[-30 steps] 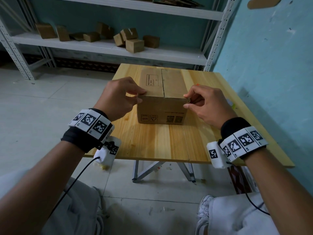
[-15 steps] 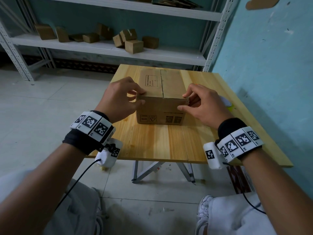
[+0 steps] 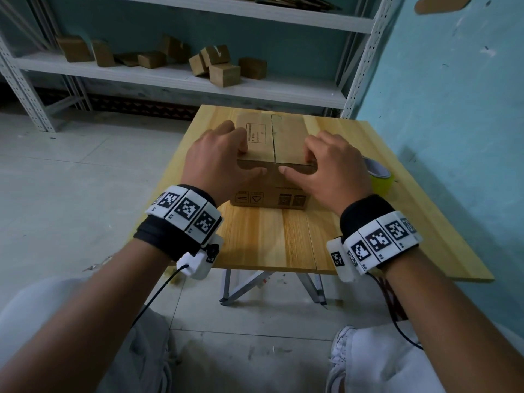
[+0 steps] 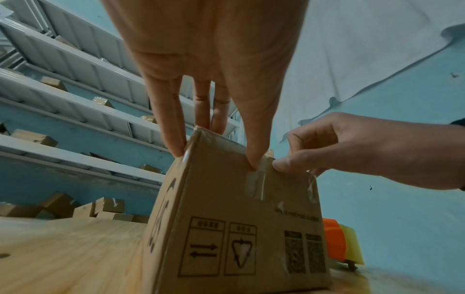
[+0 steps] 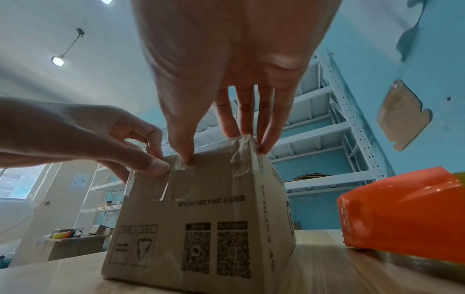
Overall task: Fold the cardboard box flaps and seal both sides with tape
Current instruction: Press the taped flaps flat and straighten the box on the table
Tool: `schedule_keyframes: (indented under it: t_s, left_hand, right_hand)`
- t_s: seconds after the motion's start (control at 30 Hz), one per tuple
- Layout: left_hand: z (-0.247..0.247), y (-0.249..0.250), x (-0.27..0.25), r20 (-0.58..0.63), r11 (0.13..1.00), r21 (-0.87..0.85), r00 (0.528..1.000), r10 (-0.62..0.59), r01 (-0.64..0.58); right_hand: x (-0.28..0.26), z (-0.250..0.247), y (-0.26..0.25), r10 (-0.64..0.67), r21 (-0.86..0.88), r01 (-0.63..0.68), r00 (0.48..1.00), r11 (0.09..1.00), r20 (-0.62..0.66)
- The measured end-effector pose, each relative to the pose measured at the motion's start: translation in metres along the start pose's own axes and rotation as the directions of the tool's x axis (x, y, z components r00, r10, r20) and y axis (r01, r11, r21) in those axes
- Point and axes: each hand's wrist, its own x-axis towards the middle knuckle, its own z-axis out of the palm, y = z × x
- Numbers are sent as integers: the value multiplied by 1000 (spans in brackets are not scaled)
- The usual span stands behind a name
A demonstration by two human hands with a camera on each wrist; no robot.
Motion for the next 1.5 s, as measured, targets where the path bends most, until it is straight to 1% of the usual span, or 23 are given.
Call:
schedule_keyframes:
  t_s: [0.1,0.23,0.37,0.57,0.77,0.93,1.2,1.5]
  left_hand:
    - [-2,-1,1,14,1000,-17,1000,-3,3]
    - [-5,-3,1,47,997,-73,999,-1,5]
    - [-7,-4,1,60,995,-103,998,-7,13]
    - [-5,-4,1,72,995,-102,997,-16,24]
    - [-5,-6,2,65,992,-127,998,-12,20]
    - [-5,-8,2,61,991,-133,998,-5,13]
    - [-5,-7,1,42,991,-133,999,-6,12]
    - [-6,-8,1,43,990,-143,999,-6,12]
  right_hand:
    - [1,1,-3,9,-7,-9,999,1000,-34]
    - [2,1,-9,25,-65,-28,999,998,-46]
    - [4,0,-12,40,-77,-42,999,996,-26]
    - [5,2,-15,49,-135,-49,999,990,-3]
    - [7,4,-19,31,-186,-29,999,982,11]
    - [7,3,-22,44,-197,-38,999,980,28]
    - [8,0,-30,73,-247,-47,993,968,95]
    - [9,-1,-35,101,-273,-62,986,960,130]
